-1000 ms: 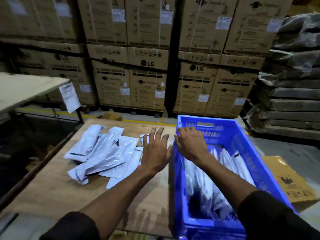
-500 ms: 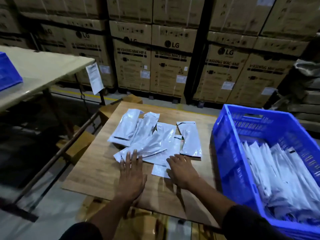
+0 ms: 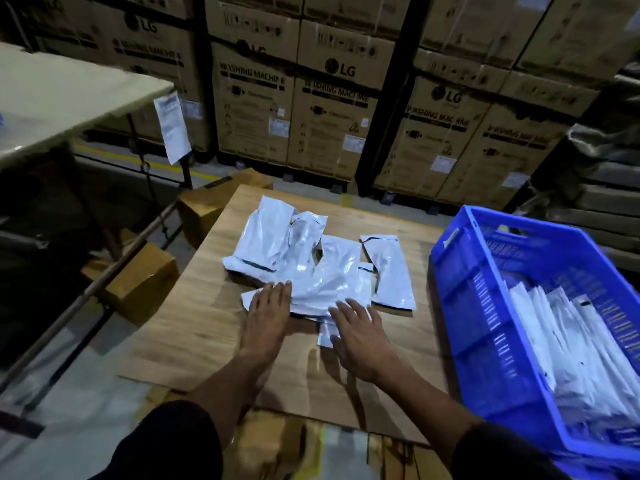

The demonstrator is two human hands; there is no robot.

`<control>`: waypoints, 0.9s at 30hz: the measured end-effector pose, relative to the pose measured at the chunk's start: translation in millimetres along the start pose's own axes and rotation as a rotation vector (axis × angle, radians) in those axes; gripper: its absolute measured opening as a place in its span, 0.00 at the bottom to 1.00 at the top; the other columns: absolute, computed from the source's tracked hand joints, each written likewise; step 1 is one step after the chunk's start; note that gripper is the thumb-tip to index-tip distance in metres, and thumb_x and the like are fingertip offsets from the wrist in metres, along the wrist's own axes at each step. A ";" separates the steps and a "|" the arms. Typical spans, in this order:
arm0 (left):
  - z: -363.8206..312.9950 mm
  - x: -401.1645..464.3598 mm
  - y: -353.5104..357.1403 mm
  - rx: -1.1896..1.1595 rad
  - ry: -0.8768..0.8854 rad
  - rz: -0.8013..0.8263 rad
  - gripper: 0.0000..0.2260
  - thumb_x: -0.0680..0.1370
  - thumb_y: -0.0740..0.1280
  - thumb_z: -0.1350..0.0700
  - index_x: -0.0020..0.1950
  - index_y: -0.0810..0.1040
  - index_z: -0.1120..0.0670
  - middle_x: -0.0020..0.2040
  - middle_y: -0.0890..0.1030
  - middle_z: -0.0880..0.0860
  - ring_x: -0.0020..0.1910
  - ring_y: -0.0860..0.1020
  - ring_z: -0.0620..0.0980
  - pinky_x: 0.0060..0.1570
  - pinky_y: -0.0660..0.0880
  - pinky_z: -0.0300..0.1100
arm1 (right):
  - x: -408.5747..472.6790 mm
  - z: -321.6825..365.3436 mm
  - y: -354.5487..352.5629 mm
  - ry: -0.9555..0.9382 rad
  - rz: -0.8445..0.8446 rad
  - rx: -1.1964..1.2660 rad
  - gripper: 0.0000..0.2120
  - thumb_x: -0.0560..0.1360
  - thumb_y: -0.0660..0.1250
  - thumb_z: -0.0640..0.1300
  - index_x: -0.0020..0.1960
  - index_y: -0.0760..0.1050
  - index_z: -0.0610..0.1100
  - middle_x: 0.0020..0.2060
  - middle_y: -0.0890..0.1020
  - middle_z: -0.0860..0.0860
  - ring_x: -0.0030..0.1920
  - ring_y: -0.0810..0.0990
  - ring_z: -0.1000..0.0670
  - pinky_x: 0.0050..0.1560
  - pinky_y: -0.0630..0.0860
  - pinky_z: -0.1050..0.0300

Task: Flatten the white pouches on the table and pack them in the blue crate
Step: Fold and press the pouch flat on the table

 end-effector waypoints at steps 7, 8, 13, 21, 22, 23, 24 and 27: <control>-50.9 -35.7 -9.8 -0.143 0.250 -0.037 0.20 0.73 0.59 0.60 0.64 0.77 0.57 0.58 0.80 0.56 0.56 0.78 0.57 0.57 0.73 0.49 | -18.9 -11.2 5.4 0.053 0.077 0.011 0.27 0.75 0.58 0.54 0.71 0.70 0.44 0.71 0.73 0.45 0.71 0.70 0.41 0.65 0.72 0.39; -58.9 -41.1 -10.0 -0.172 0.267 -0.025 0.18 0.74 0.59 0.59 0.62 0.78 0.56 0.58 0.79 0.55 0.56 0.78 0.57 0.57 0.74 0.49 | -27.3 -11.3 11.8 0.040 0.102 0.012 0.27 0.75 0.57 0.56 0.71 0.70 0.45 0.70 0.74 0.45 0.70 0.72 0.41 0.64 0.72 0.38; -90.0 -55.2 -7.7 -0.245 0.274 0.104 0.18 0.71 0.58 0.58 0.58 0.79 0.54 0.56 0.80 0.54 0.54 0.80 0.57 0.51 0.78 0.49 | -69.7 -17.8 33.3 0.046 0.142 0.015 0.30 0.73 0.56 0.59 0.68 0.73 0.44 0.67 0.77 0.45 0.67 0.76 0.41 0.59 0.76 0.36; -122.8 -66.5 -8.6 -0.184 0.352 0.159 0.21 0.69 0.62 0.61 0.62 0.76 0.52 0.58 0.80 0.52 0.55 0.79 0.55 0.56 0.72 0.48 | -97.1 -53.7 52.8 0.063 0.266 0.039 0.38 0.72 0.67 0.53 0.78 0.58 0.49 0.78 0.60 0.47 0.77 0.59 0.43 0.73 0.58 0.39; -119.1 -64.4 -1.3 -0.146 0.329 0.210 0.26 0.68 0.65 0.62 0.67 0.72 0.52 0.62 0.79 0.52 0.61 0.79 0.56 0.60 0.74 0.51 | -98.0 -57.5 49.9 0.088 0.264 0.068 0.37 0.73 0.66 0.52 0.78 0.56 0.50 0.78 0.58 0.47 0.78 0.57 0.43 0.74 0.56 0.41; -111.6 -63.1 9.3 -0.098 0.281 0.289 0.32 0.69 0.68 0.63 0.73 0.67 0.52 0.67 0.78 0.51 0.67 0.76 0.56 0.64 0.73 0.56 | -97.2 -61.8 45.8 0.117 0.235 0.107 0.36 0.74 0.66 0.50 0.78 0.56 0.51 0.78 0.58 0.48 0.77 0.56 0.44 0.74 0.57 0.43; -102.7 -61.9 15.5 -0.064 0.230 0.337 0.35 0.73 0.68 0.63 0.78 0.60 0.51 0.72 0.73 0.51 0.74 0.70 0.56 0.68 0.69 0.60 | -95.7 -65.9 41.2 0.150 0.203 0.145 0.34 0.75 0.64 0.47 0.78 0.56 0.52 0.77 0.59 0.49 0.77 0.57 0.45 0.73 0.57 0.45; -83.9 -65.9 35.4 -0.033 0.163 0.521 0.34 0.82 0.61 0.60 0.83 0.45 0.51 0.82 0.56 0.49 0.82 0.52 0.56 0.75 0.59 0.59 | -92.2 -74.7 42.5 0.174 0.219 0.206 0.31 0.76 0.62 0.42 0.78 0.58 0.53 0.76 0.62 0.49 0.75 0.59 0.45 0.70 0.60 0.49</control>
Point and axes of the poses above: each hand's wrist, its own x-axis towards the middle knuckle, its own y-axis out of the palm, z = x × y, the point moved 10 cm from there along x, towards the middle knuckle
